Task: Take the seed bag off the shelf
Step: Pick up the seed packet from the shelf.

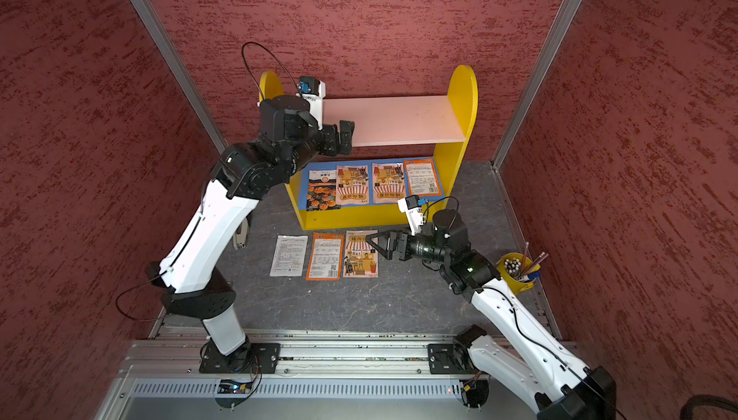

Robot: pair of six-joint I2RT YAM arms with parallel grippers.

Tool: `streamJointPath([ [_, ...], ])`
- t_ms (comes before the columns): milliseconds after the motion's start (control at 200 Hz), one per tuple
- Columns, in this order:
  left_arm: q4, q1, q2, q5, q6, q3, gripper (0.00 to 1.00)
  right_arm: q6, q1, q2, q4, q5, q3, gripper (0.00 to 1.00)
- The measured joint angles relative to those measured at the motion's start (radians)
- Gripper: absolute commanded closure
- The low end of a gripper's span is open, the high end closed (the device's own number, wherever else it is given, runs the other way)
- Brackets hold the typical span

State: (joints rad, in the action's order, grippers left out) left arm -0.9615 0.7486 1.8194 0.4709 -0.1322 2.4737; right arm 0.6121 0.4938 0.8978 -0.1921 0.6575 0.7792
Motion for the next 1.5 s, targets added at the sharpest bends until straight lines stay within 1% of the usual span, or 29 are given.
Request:
streamJointPath([
  [75,-0.007,-0.006,0.027,0.056,0.013,0.007,0.0,-0.003,0.0,-0.009,-0.013,-0.01,0.0,0.02],
  [145,-0.013,-0.018,0.042,0.086,0.017,0.008,0.0,-0.007,0.0,-0.015,-0.024,-0.017,0.0,0.01],
  [291,-0.026,-0.076,0.061,0.104,0.01,0.022,0.0,-0.011,0.0,-0.023,-0.039,-0.031,0.0,0.02],
  [471,-0.03,-0.139,0.079,0.102,0.009,0.042,0.0,-0.017,0.0,-0.034,-0.046,-0.04,0.0,0.02],
  [822,-0.077,-0.192,0.118,0.048,-0.017,0.066,0.0,-0.018,0.0,-0.045,-0.053,-0.058,0.0,0.01],
  [1072,-0.131,-0.195,0.134,0.0,-0.039,0.068,0.0,-0.018,0.0,-0.049,-0.071,-0.062,0.0,0.02],
  [1503,-0.185,-0.136,0.127,-0.001,-0.105,0.085,0.0,-0.018,0.0,-0.049,-0.075,-0.064,0.0,0.02],
])
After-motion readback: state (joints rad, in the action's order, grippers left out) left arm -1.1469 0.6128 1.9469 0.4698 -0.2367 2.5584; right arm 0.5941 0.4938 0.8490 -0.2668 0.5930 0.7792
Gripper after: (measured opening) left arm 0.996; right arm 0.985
